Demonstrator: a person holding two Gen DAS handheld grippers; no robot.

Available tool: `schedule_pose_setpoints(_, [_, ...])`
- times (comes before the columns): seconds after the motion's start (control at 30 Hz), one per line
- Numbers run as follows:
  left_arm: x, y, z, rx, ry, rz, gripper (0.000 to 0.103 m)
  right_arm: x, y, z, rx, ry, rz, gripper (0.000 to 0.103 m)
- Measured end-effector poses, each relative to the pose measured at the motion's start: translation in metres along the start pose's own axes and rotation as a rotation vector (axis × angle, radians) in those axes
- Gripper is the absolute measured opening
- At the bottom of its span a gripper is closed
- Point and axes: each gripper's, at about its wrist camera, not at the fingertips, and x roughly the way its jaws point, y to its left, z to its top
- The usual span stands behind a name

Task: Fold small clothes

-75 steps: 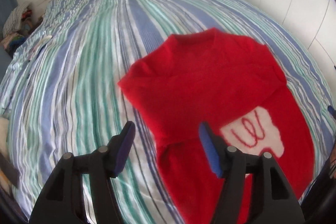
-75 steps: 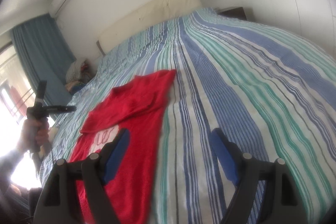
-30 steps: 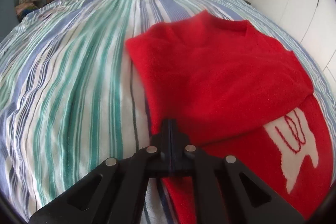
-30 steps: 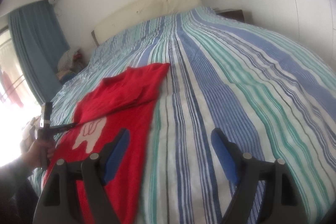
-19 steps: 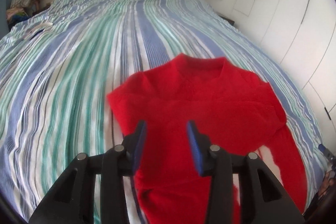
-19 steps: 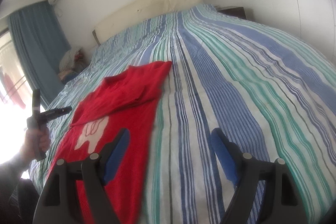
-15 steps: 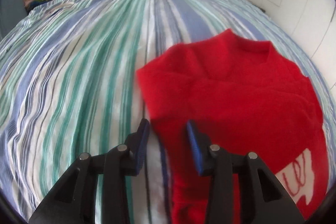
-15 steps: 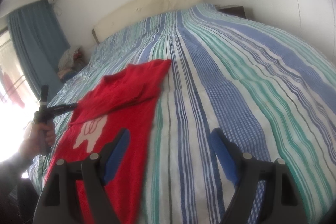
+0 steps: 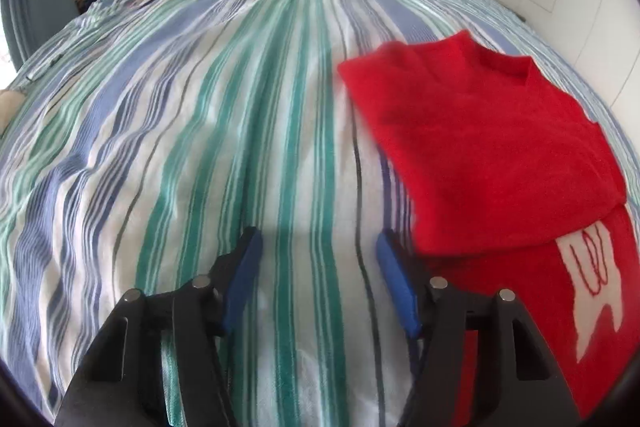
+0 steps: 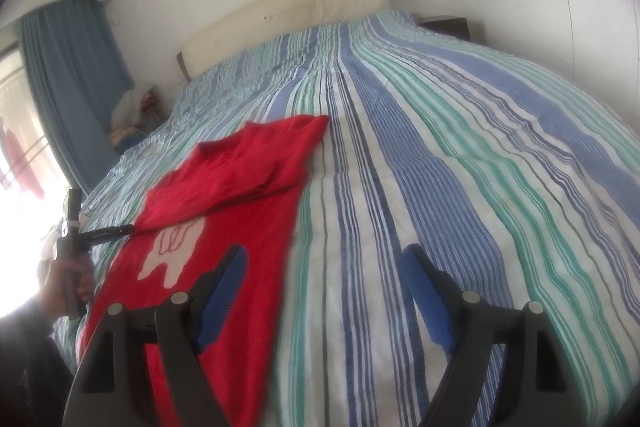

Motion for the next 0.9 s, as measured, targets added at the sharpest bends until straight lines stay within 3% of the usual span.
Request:
schedule_pose_setpoints(0.1, [-0.021,0.006,-0.005,-0.038,-0.005,-0.019,0.06,-0.001,-0.001,-0.003,-0.019,-0.002,-0.033,0.079])
schedule_pose_setpoints(0.3, [-0.083,-0.003,-0.036,-0.021,-0.042,-0.04,0.081,-0.008,-0.013,-0.003,0.003,-0.02,-0.087,0.079])
schedule_pose_setpoints(0.43, [-0.109,-0.008,-0.059,-0.066,-0.082,-0.047,0.093,-0.003,-0.012,-0.004,-0.008,-0.01,-0.108,0.079])
schedule_pose_setpoints(0.53, [-0.106,-0.011,-0.074,-0.057,-0.118,-0.002,0.095,0.0,-0.007,-0.006,-0.049,-0.016,-0.148,0.079])
schedule_pose_setpoints(0.67, [-0.082,0.001,-0.083,-0.105,-0.074,0.058,0.095,0.006,-0.006,-0.011,-0.086,-0.006,-0.197,0.079])
schedule_pose_setpoints(0.77, [-0.085,0.007,-0.082,-0.14,-0.091,0.069,0.095,0.015,-0.01,-0.017,-0.088,0.03,-0.225,0.079])
schedule_pose_setpoints(0.9, [-0.082,0.004,-0.071,-0.101,-0.098,0.119,0.095,0.023,-0.015,-0.021,-0.078,0.056,-0.246,0.079])
